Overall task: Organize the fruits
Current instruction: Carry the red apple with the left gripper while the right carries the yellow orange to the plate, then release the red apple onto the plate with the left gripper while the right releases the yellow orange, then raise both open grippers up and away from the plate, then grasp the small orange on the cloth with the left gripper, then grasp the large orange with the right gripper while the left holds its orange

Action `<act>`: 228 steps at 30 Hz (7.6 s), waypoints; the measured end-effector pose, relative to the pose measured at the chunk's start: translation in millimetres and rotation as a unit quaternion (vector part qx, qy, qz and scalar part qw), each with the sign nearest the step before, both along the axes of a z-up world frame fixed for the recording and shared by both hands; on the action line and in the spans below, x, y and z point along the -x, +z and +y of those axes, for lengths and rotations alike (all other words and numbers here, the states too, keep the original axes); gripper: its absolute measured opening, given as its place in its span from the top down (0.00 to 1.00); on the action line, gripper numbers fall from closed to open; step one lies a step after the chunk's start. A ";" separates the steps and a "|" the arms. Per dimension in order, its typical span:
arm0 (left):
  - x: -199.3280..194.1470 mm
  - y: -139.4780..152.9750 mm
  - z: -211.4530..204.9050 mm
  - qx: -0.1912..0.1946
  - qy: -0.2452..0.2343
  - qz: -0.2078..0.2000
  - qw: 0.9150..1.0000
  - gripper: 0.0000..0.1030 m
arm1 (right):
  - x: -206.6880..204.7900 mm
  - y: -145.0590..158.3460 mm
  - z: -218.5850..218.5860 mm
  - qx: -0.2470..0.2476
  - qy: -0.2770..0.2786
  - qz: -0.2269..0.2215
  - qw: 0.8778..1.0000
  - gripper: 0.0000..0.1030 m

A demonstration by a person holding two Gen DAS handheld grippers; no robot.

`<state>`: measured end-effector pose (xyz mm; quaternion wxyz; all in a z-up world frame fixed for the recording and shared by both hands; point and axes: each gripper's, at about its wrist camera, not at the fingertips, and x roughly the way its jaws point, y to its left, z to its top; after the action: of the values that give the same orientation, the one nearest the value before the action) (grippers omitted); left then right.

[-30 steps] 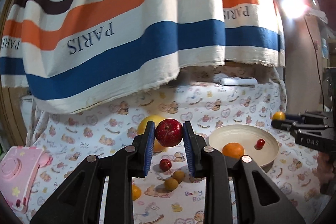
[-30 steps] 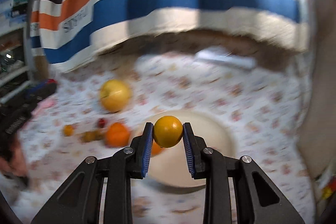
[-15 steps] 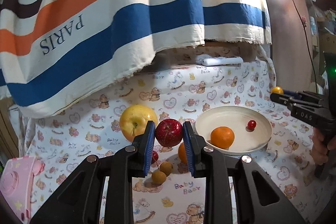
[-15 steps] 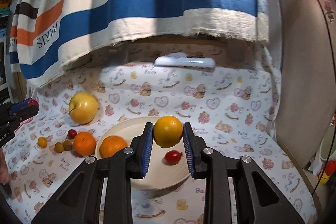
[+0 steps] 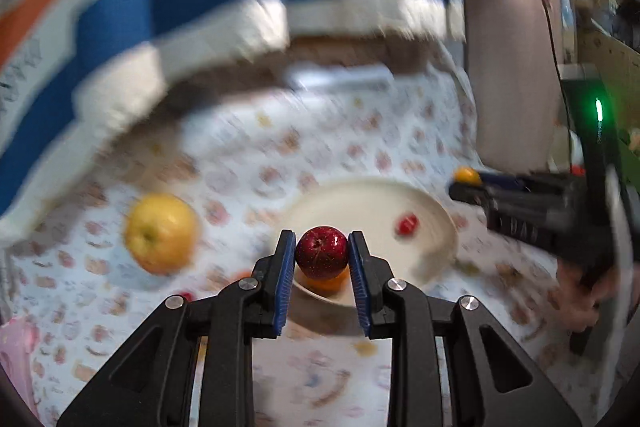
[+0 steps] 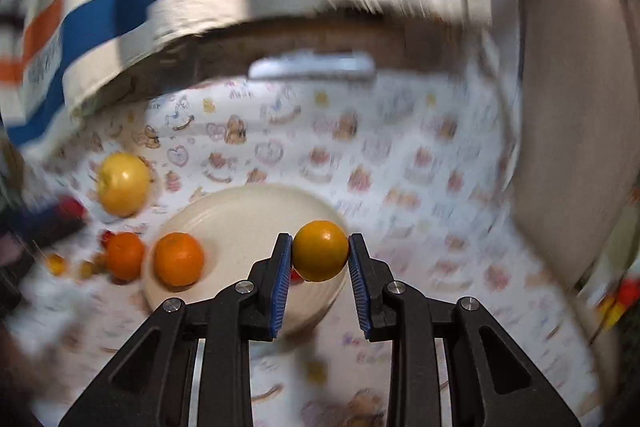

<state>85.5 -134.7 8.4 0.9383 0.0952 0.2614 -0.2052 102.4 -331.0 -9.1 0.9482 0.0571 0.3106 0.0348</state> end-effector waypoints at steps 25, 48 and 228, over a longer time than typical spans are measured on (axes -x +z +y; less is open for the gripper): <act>-18.9 -47.6 -43.6 -0.056 -0.037 0.067 0.995 0.75 | -15.1 -21.6 8.1 -0.024 0.077 0.085 0.993 0.71; -23.5 -51.6 -39.6 -0.050 -0.032 0.082 0.995 0.75 | -19.0 -28.6 12.2 -0.019 0.086 0.102 0.991 0.71; 19.0 -20.9 161.4 0.049 0.204 -0.066 0.976 0.74 | -48.0 -41.0 199.4 0.090 0.190 0.047 0.976 0.56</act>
<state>66.5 26.7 -12.6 0.9791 0.0074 0.2026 -0.0154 150.4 -131.6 -50.1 0.9098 -0.0873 0.3617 0.1835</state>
